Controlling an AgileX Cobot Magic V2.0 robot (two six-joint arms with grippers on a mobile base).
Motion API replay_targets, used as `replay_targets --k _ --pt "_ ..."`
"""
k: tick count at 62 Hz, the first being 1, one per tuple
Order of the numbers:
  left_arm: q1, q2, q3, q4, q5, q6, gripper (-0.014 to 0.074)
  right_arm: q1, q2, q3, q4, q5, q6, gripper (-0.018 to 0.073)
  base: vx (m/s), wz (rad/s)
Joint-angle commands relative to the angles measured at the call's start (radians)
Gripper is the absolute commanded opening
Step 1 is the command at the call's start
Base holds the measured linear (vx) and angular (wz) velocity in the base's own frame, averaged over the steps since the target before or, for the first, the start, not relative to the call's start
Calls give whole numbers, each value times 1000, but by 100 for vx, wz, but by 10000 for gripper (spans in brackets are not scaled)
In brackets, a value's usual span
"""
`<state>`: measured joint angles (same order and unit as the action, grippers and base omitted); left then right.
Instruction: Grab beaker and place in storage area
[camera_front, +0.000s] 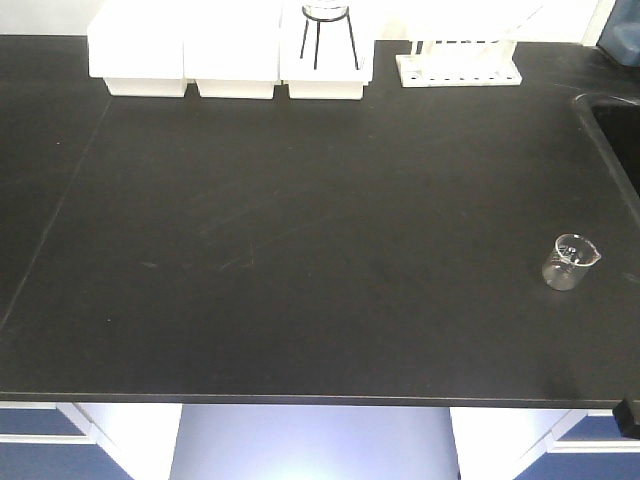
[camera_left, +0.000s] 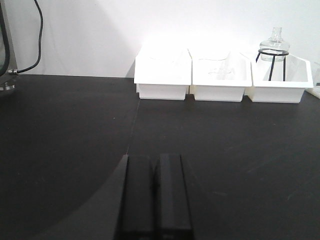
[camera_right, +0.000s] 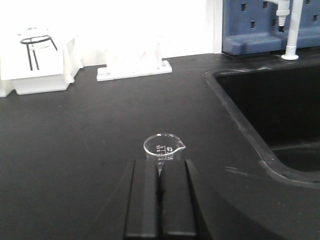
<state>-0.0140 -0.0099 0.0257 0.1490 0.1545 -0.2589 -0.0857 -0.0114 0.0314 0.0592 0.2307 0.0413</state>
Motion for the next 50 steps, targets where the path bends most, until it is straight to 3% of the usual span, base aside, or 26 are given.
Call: replay_targets --k 1,34,42,50 --pt "-8 -17 22 -6 -87 -6 -8 7 -11 8 -6 -78 0 0 0 0" --pt "-8 -17 22 -6 -87 -6 -8 7 -11 8 -6 -100 -1 0 0 0" --pt "-8 -17 22 -6 -87 -6 -8 7 -11 8 -6 -198 -1 0 0 0" --pt "-8 -17 22 -6 -87 -6 -8 7 -11 -4 -19 -408 -27 0 0 0"
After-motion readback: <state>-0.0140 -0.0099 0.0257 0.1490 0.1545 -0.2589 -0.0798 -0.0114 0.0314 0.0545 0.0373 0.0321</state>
